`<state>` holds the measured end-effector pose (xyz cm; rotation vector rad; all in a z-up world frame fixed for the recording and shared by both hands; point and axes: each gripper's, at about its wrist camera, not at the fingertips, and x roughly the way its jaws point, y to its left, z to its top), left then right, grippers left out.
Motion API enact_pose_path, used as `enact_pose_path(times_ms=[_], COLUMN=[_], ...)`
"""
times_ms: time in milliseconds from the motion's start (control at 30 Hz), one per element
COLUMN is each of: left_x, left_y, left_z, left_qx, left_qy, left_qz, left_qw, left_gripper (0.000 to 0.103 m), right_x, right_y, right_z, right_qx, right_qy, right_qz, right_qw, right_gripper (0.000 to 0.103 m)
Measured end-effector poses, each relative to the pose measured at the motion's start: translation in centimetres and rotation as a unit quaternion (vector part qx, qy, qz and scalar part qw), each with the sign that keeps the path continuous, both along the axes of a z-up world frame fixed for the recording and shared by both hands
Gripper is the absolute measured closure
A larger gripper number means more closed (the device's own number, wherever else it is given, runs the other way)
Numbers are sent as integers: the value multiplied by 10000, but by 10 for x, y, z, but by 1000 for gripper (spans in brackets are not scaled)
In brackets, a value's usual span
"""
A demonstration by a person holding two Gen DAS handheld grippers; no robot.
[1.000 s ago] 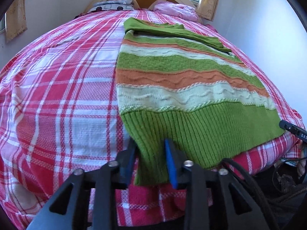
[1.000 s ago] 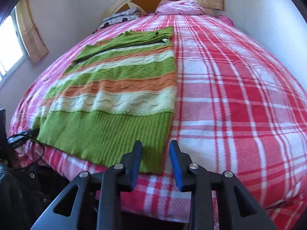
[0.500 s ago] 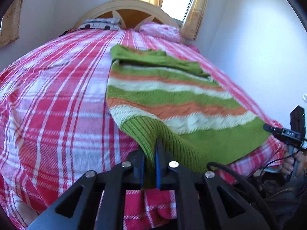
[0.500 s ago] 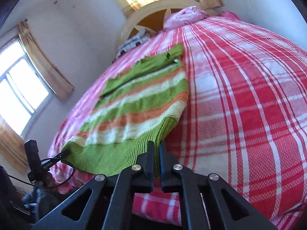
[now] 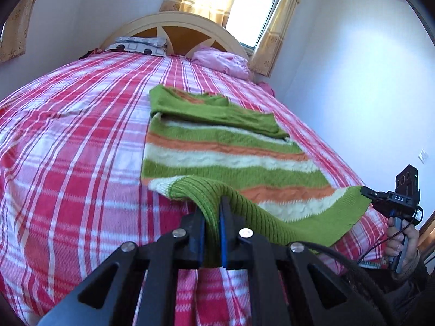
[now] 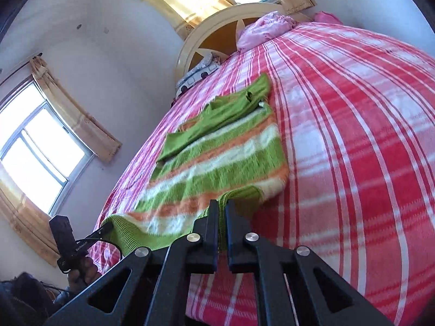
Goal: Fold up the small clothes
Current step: 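Grasp the ribbed hem with the left gripper while the right gripper grasps the hem beside it, then lift the hem with both grippers and fold it over toward the collar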
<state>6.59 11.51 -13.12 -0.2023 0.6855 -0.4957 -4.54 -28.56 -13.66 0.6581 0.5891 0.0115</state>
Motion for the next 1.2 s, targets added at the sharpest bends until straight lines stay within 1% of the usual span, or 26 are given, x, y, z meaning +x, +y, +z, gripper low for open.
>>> enact_pose_path(times_ms=[200,300,400,467,567,733,1033,1200], left_x=[28,46,65,74,85,105,143,171], left_y=[0,6,10,9,5,0,-8,-15], left_z=[9,12,19,26,38,51,56,62], left_qx=[-225,-511,-726,-813,-794,-834,-846,-755], left_qy=[-69,-43,-69,-146,-348,-450,-432,-431], left_qz=[68,149,274,304,305,305,357,390], left_qw=[9997,9986,9970,9961,9958,9950,9948,9955], left_gripper=[94,94,94,94,94,94,94,94], right_x=[23,40,54,64,78,104,144,168], right_y=[-9,-18,-28,-32,-36,-45,-69,-78], right_z=[16,24,32,40,51,68,69,75], right_qx=[-106,-77,88,75,32,-130,-189,-249], right_qy=[-183,-313,-427,-499,-564,-614,-546,-529], right_qz=[-47,-151,-233,-259,-265,-291,-437,-427], right_qw=[9998,9994,9988,9984,9981,9976,9974,9974], right_gripper=[99,99,99,99,99,99,99,99])
